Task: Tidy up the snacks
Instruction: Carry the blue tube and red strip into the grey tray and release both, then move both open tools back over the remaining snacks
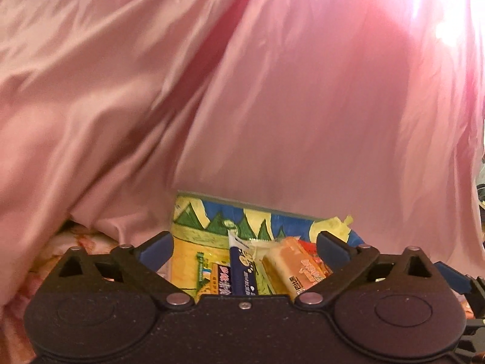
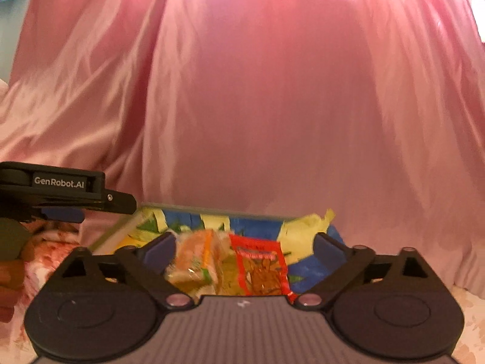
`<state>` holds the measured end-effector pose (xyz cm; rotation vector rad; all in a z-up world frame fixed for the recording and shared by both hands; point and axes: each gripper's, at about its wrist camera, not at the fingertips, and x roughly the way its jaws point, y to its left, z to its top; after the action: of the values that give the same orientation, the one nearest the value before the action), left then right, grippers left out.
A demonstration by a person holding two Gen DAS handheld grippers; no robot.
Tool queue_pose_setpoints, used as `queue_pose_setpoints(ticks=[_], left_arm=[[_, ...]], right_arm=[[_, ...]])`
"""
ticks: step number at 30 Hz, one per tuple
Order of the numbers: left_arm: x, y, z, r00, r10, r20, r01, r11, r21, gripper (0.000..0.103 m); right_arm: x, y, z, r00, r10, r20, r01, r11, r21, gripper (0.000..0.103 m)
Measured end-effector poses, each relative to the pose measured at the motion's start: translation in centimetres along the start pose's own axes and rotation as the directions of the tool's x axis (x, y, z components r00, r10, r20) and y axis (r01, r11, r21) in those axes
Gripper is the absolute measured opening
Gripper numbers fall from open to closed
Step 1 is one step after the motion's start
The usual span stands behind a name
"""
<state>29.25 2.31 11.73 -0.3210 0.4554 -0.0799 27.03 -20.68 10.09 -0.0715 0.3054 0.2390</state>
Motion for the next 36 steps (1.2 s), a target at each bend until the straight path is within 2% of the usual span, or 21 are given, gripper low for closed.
queue_pose_setpoints(ticks=[8,13,25,36], left_arm=[[-5.0,-0.4,-1.1,0.998,0.005,0.056,-0.008,0.998,0.057,0.102],[-8.0,-0.2,-3.0,0.991,0.065,0.118,-0.077,0.992,0.096,0.102],[-11.7,-0.1,-7.2,0.991,0.072,0.11,-0.09,0.982,0.165,0.102],[-12.8,1.0,-10.2,0.996,0.083,0.045,-0.09,0.98,0.177,0.102]], right_arm=[[-4.4,0.9,0.2,0.996,0.008,0.086,-0.009,1.0,0.002,0.103],[-7.3,1.2,-0.2,0.993,0.008,0.116,-0.011,1.0,0.024,0.103],[-11.7,1.7,-1.9,0.991,0.015,0.135,-0.016,1.0,0.006,0.103],[-14.4,2.5,-5.4,0.995,0.007,0.102,-0.007,1.0,-0.001,0.103]])
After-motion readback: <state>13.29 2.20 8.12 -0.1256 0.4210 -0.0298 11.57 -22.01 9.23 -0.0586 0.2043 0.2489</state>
